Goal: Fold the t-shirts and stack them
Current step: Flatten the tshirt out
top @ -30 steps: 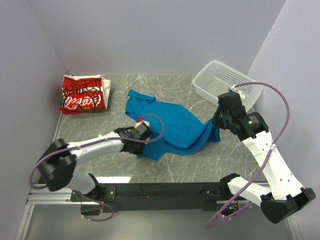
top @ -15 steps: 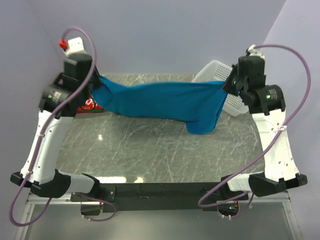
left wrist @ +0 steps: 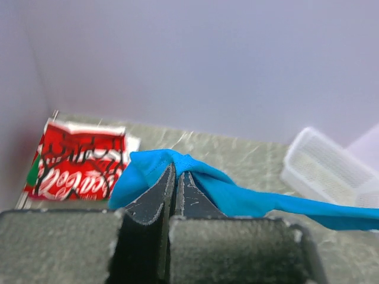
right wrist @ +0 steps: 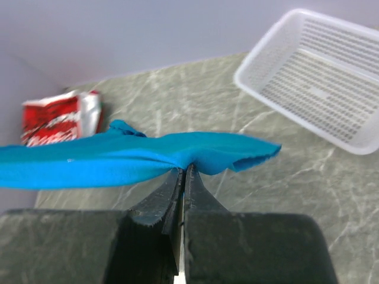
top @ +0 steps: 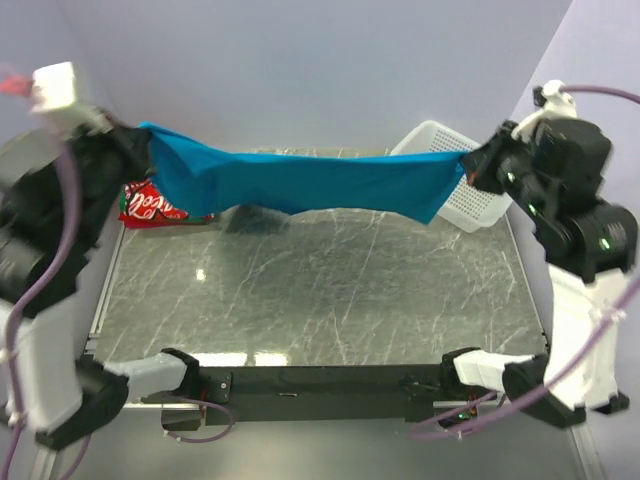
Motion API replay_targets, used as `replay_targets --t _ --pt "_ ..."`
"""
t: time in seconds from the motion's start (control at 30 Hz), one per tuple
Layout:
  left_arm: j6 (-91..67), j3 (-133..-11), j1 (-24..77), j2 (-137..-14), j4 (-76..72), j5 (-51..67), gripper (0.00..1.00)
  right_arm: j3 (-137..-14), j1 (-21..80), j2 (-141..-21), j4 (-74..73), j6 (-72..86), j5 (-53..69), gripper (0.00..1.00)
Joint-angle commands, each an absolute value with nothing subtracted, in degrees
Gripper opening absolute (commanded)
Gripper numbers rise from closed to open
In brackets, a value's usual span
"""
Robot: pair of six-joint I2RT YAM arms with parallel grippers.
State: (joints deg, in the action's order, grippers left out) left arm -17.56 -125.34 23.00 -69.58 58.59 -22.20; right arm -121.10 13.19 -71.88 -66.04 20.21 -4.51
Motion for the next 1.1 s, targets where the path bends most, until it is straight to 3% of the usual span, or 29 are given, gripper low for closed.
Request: replay_targets --t 0.0,0.33,0.5,0.83,1.07 --pt "-12.8 -124.3 22.9 -60.9 50.6 -16.0 0.00 -119.8 12.8 -64.5 -65.8 19.2 3.6 0.00" --pt "-12.5 -120.3 22.9 -52.0 39.8 -8.2 0.01 -127.9 12.8 -58.0 -65.3 21.2 9.8 0.00" --pt "-11.7 -115.2 22.9 -50.5 32.5 -8.0 0.01 -125.4 12.9 -57.0 -59.3 22.3 7.0 0.00" --pt "-11.3 -114.7 22.9 -70.2 37.4 -5.0 0.00 -104.7 12.3 -63.3 -50.7 16.0 -5.4 0.00" --pt "-5.6 -126.0 22.6 -82.6 36.7 -10.0 0.00 -110.5 8.6 -73.0 -45.9 16.4 -5.3 0.00"
